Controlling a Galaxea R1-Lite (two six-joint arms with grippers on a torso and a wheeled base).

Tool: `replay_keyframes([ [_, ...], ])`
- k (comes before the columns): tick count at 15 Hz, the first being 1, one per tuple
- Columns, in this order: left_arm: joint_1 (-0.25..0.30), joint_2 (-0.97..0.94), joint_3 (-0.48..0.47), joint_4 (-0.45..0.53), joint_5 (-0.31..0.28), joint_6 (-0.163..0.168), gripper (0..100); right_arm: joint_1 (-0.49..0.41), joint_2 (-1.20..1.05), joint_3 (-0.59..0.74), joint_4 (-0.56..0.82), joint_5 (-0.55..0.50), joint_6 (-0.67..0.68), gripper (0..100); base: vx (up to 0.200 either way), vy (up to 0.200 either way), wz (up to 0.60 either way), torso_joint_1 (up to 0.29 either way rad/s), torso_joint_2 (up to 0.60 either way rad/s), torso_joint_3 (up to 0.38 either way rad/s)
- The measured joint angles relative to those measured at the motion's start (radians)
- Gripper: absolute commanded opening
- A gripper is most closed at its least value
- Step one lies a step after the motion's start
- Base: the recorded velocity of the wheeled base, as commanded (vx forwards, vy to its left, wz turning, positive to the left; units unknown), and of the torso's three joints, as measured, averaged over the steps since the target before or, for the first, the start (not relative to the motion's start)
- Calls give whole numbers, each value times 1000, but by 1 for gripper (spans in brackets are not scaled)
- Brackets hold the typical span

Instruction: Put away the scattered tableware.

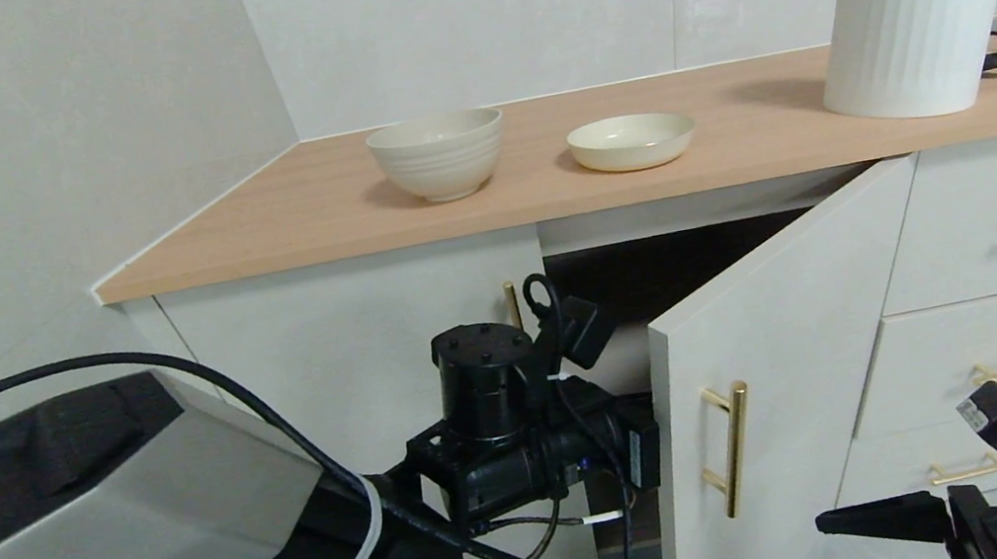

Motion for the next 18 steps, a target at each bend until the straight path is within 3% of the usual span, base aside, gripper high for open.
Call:
replay_keyframes([
  [2, 0, 4, -1, 0, 0, 0, 0, 12, -3, 0, 8, 0, 0, 100, 0, 0, 0, 0, 0, 0],
  [5, 1, 13, -18, 16, 1, -1, 0, 21, -14, 0, 21, 1, 0, 100, -200, 0, 0, 12, 1, 2],
  [7, -1, 20, -53, 76, 2, 0, 0, 34, -41, 0, 61, 7, -1, 100, 0, 0, 0, 0, 0, 0],
  [14, -22, 37, -99, 87, 10, 0, 0, 81, -150, 0, 104, 8, -2, 100, 0, 0, 0, 0, 0, 0],
  [18, -30, 53, -112, 89, 66, 0, 0, 159, -230, 0, 167, 7, -3, 100, 0, 0, 0, 0, 0, 0],
])
